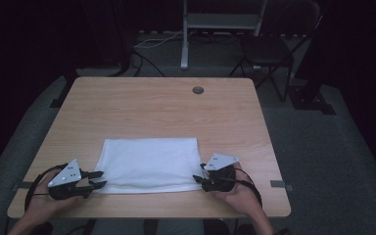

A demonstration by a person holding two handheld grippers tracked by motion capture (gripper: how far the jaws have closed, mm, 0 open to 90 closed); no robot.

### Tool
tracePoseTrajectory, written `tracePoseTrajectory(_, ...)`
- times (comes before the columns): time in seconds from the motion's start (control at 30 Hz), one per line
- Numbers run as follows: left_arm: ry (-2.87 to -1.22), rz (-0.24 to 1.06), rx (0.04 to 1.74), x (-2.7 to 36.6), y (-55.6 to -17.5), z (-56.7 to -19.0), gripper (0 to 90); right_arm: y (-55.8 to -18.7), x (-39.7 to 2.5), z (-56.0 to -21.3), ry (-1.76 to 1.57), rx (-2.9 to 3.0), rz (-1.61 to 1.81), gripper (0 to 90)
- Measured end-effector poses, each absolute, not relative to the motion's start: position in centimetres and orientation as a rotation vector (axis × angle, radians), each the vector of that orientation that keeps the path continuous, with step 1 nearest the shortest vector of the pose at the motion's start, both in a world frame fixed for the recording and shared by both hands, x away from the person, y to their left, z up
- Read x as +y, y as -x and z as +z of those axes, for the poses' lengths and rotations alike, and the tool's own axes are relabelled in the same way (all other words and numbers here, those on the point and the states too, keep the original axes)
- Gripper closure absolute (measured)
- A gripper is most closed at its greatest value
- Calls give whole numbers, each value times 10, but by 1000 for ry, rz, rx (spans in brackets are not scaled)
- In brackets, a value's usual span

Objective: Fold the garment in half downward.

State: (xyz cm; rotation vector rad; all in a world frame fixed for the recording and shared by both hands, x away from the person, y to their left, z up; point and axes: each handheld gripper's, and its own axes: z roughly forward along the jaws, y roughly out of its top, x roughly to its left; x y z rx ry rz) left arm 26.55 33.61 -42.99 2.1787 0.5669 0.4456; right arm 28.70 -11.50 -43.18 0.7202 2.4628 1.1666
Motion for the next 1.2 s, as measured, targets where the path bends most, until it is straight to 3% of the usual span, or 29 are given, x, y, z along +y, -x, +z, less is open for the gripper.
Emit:
tracePoseTrajectory(0.33, -2241, 397, 560, 318, -277, -432, 614, -293, -89, -432, -670, 2516, 1143, 484)
tracePoseTrajectory(1.2, -2200, 387, 594, 349, -262, -428, 575, -278, -113, -432, -702, 2509, 1211, 450)
